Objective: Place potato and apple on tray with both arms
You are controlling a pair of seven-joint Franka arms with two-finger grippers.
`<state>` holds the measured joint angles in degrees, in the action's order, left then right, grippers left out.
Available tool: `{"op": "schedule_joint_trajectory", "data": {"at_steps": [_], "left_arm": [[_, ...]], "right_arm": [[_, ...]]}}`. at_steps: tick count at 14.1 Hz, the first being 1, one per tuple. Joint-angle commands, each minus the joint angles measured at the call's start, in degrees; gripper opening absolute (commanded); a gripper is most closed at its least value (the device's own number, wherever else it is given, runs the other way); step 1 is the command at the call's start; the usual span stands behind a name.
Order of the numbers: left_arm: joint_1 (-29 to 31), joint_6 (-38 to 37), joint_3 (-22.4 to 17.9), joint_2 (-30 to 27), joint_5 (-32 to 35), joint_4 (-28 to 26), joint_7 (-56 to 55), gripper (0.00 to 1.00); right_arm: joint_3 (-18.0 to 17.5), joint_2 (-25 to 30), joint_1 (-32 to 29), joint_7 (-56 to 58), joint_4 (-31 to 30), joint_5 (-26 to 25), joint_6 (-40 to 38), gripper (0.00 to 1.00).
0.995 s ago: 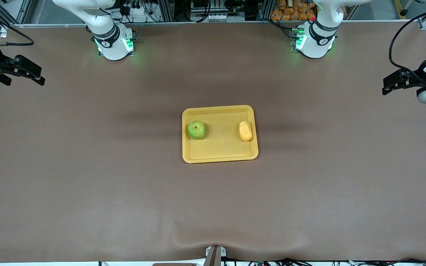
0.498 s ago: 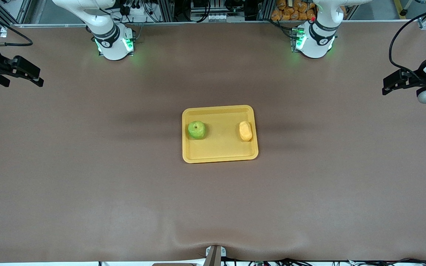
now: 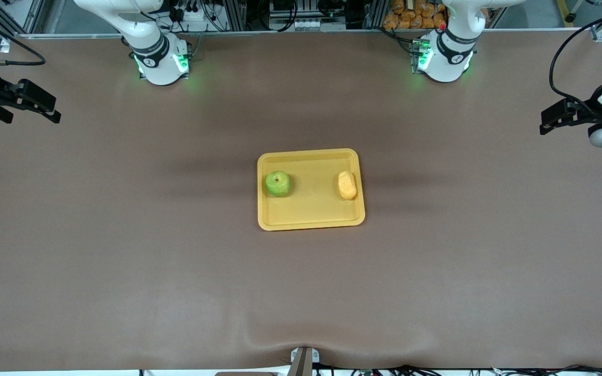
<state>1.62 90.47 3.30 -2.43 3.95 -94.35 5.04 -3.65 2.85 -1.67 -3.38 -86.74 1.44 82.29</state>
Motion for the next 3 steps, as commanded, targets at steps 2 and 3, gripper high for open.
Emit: {"op": "schedule_joint_trajectory", "data": {"at_steps": [2, 3], "left_arm": [[0.22, -0.30, 0.13, 0.84, 0.97, 1.10, 0.14, 1.00], [0.14, -0.30, 0.13, 0.85, 0.89, 1.19, 0.14, 1.00]], "right_arm": [[0.31, 1.45, -0.44, 0.74, -1.41, -0.65, 0.77, 1.00], [0.40, 1.37, -0.44, 0.74, -1.41, -0.56, 0.77, 1.00]]}}
